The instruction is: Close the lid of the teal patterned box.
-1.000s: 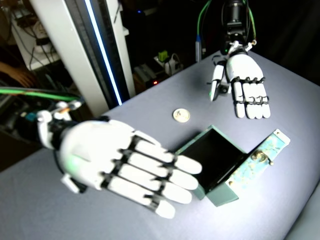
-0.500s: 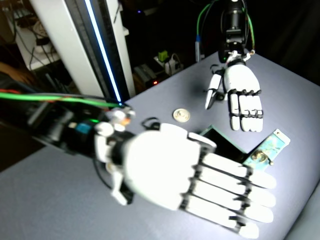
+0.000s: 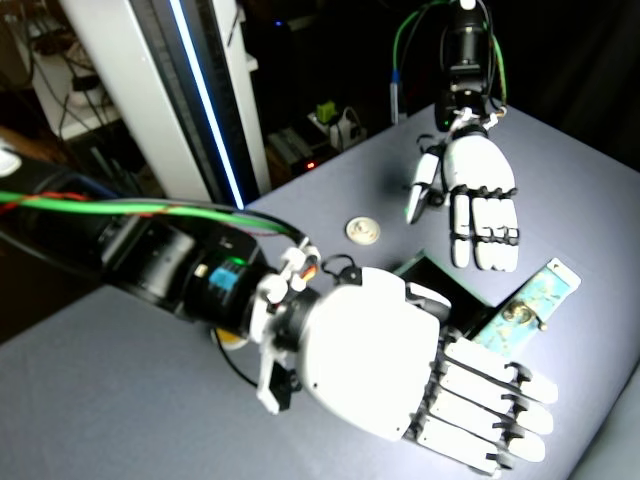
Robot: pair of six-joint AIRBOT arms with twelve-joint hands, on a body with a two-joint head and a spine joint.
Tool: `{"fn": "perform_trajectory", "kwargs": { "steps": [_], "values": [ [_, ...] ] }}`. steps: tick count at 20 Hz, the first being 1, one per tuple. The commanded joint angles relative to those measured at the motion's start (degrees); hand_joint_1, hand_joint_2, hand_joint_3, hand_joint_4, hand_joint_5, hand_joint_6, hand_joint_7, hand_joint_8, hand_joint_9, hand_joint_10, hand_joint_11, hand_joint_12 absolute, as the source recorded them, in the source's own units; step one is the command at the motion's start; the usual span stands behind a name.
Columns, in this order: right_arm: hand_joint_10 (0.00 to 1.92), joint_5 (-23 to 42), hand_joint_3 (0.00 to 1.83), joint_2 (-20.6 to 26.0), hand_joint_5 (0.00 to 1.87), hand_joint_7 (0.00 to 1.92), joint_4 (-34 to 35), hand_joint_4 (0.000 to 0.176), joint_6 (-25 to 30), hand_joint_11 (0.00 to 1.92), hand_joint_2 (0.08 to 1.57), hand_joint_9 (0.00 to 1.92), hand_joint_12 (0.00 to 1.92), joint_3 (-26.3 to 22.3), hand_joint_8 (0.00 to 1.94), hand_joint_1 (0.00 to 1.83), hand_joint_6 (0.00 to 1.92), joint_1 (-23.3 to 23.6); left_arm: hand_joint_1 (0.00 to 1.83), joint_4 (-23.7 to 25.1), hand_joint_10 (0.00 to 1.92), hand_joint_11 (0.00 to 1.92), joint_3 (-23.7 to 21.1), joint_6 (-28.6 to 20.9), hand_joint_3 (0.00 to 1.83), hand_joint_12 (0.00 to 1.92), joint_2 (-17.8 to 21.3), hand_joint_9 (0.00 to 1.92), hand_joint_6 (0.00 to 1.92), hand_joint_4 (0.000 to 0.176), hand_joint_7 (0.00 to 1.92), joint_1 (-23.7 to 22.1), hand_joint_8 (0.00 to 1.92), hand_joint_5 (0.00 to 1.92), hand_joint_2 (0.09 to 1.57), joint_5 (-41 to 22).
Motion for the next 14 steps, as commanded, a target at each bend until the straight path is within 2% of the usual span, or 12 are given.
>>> {"fn": "perform_trajectory", "kwargs": {
  "steps": [1, 2, 3, 5, 6, 7, 8, 9, 10, 11, 13, 14],
  "values": [
    [0.37, 5.66, 0.01, 0.22, 0.33, 0.39, -0.62, 0.000, 0.00, 0.00, 1.26, 0.29, 1.63, -0.55, 0.01, 0.23, 0.08, 0.60, 0.16, -0.73, 0.00, 0.00, 0.10, -0.37, 0.01, 0.17, 0.00, 0.00, 0.00, 0.066, 0.00, -0.77, 0.00, 0.04, 1.36, -6.83],
    [0.65, 6.33, 0.00, 0.22, 0.37, 0.44, -0.87, 0.000, 0.00, 0.00, 1.27, 0.22, 1.71, -1.40, 0.01, 0.24, 0.11, 0.60, 0.18, -0.73, 0.00, 0.00, 0.10, -0.47, 0.00, 0.23, 0.00, 0.00, 0.00, 0.060, 0.00, -0.77, 0.00, 0.05, 1.37, -6.83],
    [0.86, 7.06, 0.00, 0.22, 0.35, 0.49, -1.00, 0.000, 0.00, 0.00, 1.26, 0.18, 1.76, -2.32, 0.03, 0.26, 0.25, 0.60, 0.20, -0.75, 0.00, 0.00, 0.10, -0.61, 0.01, 0.25, 0.01, 0.00, 0.00, 0.050, 0.00, -0.79, 0.00, 0.05, 1.38, -6.85],
    [1.14, 8.30, 0.00, 1.20, 0.19, 0.54, -1.61, 0.000, 0.00, 0.01, 1.25, 0.14, 1.87, -4.15, 0.07, 0.27, 0.66, 0.31, 0.19, -1.11, 0.00, 0.00, 0.03, -0.76, 0.00, 0.39, 0.23, 0.00, 0.00, 0.049, 0.00, -0.53, 0.00, 0.05, 1.38, -7.17],
    [1.28, 8.99, 0.00, 1.83, 0.13, 0.56, -2.26, 0.000, 0.00, 0.07, 1.26, 0.15, 1.91, -5.22, 0.14, 0.26, 0.94, -0.03, 0.17, -1.54, 0.00, 0.00, -0.11, -0.77, 0.00, 0.41, 0.46, 0.00, 0.00, 0.052, 0.01, -0.17, 0.00, 0.05, 1.38, -7.55],
    [1.34, 9.68, 0.00, 2.29, 0.09, 0.47, -2.80, 0.000, 0.00, 0.10, 1.27, 0.15, 1.92, -6.05, 0.36, 0.23, 1.08, -0.32, 0.17, -1.87, 0.00, 0.00, -0.19, -0.77, 0.00, 0.41, 0.60, 0.00, 0.00, 0.057, 0.01, 0.03, 0.00, 0.06, 1.38, -7.88],
    [1.39, 10.61, 0.00, 3.07, 0.09, 0.37, -3.49, 0.000, 0.00, 0.12, 1.29, 0.14, 1.92, -7.25, 0.62, 0.21, 1.16, -0.78, 0.15, -2.24, 0.00, 0.00, -0.30, -0.77, 0.00, 0.46, 0.74, 0.00, 0.00, 0.062, 0.03, 0.26, 0.00, 0.06, 1.38, -8.29],
    [1.43, 11.49, 0.00, 3.73, 0.09, 0.31, -4.08, 0.000, 0.00, 0.14, 1.30, 0.14, 1.92, -8.29, 0.80, 0.19, 1.18, -1.27, 0.14, -2.45, 0.00, 0.00, -0.43, -0.77, 0.00, 0.42, 0.89, 0.00, 0.00, 0.058, 0.03, 0.45, 0.00, 0.06, 1.39, -8.60],
    [1.44, 12.23, 0.00, 4.25, 0.08, 0.24, -4.48, 0.000, 0.00, 0.06, 1.30, 0.07, 1.92, -9.12, 0.85, 0.20, 1.21, -1.73, 0.12, -2.58, 0.00, 0.00, -0.55, -0.77, 0.00, 0.47, 1.03, 0.00, 0.00, 0.059, 0.03, 0.61, 0.00, 0.06, 1.38, -8.84],
    [1.50, 13.32, 0.00, 5.03, 0.06, 0.22, -4.95, 0.000, 0.01, 0.09, 1.30, 0.07, 1.92, -10.29, 0.95, 0.18, 1.25, -2.50, 0.11, -2.81, 0.00, 0.00, -0.74, -0.77, 0.00, 0.50, 1.23, 0.00, 0.00, 0.065, 0.03, 0.92, 0.00, 0.07, 1.38, -9.21],
    [1.52, 15.76, 0.00, 6.64, 0.03, 0.21, -5.58, 0.000, 0.01, 0.17, 1.31, 0.12, 1.92, -12.50, 1.02, 0.08, 1.19, -4.27, 0.12, -3.19, 0.01, 0.00, -1.24, -0.77, 0.00, 0.55, 1.58, 0.02, 0.00, 0.039, 0.04, 1.71, 0.00, 0.07, 1.37, -10.21],
    [1.50, 16.52, 0.00, 7.15, 0.02, 0.20, -5.69, 0.000, 0.03, 0.15, 1.30, 0.11, 1.92, -13.24, 0.99, 0.06, 1.14, -4.82, 0.08, -3.32, 0.00, 0.00, -1.40, -0.77, 0.00, 0.47, 1.67, 0.01, 0.00, 0.064, 0.04, 1.95, 0.00, 0.06, 1.33, -10.52]
  ]
}}
